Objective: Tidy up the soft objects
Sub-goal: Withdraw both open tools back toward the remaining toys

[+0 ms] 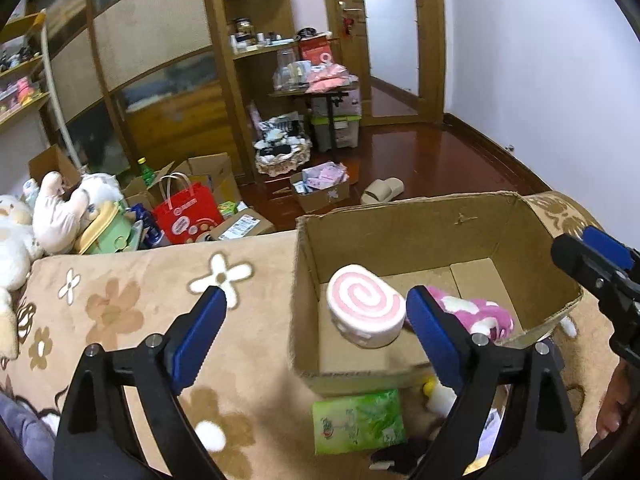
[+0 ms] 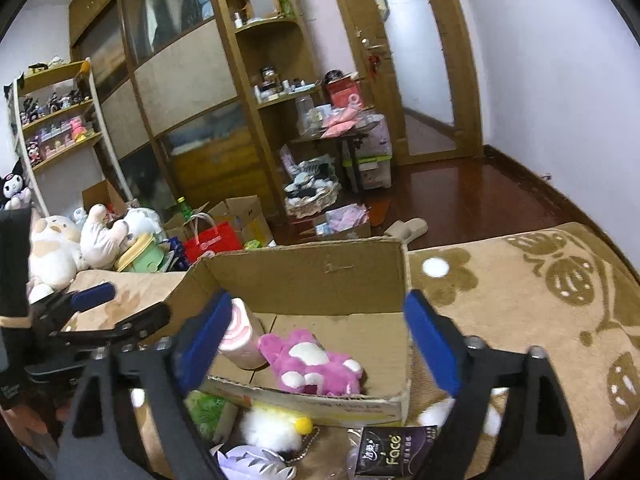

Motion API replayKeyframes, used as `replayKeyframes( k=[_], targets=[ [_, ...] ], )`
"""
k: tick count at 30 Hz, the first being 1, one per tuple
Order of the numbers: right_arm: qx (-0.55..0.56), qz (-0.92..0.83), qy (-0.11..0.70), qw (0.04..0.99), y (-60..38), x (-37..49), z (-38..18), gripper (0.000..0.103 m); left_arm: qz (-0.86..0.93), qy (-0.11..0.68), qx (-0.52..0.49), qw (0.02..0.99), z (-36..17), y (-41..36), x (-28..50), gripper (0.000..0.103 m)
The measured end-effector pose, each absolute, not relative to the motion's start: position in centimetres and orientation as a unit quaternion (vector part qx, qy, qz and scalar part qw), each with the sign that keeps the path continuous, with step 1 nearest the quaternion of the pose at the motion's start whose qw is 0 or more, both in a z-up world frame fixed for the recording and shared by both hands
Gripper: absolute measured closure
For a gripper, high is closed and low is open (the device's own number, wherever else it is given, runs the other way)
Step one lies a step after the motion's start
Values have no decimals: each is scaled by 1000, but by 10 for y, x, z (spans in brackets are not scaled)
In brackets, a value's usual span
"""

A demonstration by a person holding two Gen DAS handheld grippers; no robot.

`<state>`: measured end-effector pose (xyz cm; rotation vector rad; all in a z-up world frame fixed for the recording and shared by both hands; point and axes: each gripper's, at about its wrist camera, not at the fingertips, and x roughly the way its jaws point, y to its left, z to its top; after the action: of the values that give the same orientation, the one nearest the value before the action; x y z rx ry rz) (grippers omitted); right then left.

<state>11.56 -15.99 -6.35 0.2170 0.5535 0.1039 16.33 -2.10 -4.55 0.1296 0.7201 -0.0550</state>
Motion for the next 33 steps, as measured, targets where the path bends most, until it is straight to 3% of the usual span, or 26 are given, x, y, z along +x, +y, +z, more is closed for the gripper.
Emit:
replayKeyframes(
  k=[3,33],
  targets=[
    [101,44,264,958,-159,106,-56,0,-25,345,63,936,-38,-17,150,4],
    [65,29,226,971,-163,1,-9,0,-19,342,64,937,-5,-15,40,4]
  ],
)
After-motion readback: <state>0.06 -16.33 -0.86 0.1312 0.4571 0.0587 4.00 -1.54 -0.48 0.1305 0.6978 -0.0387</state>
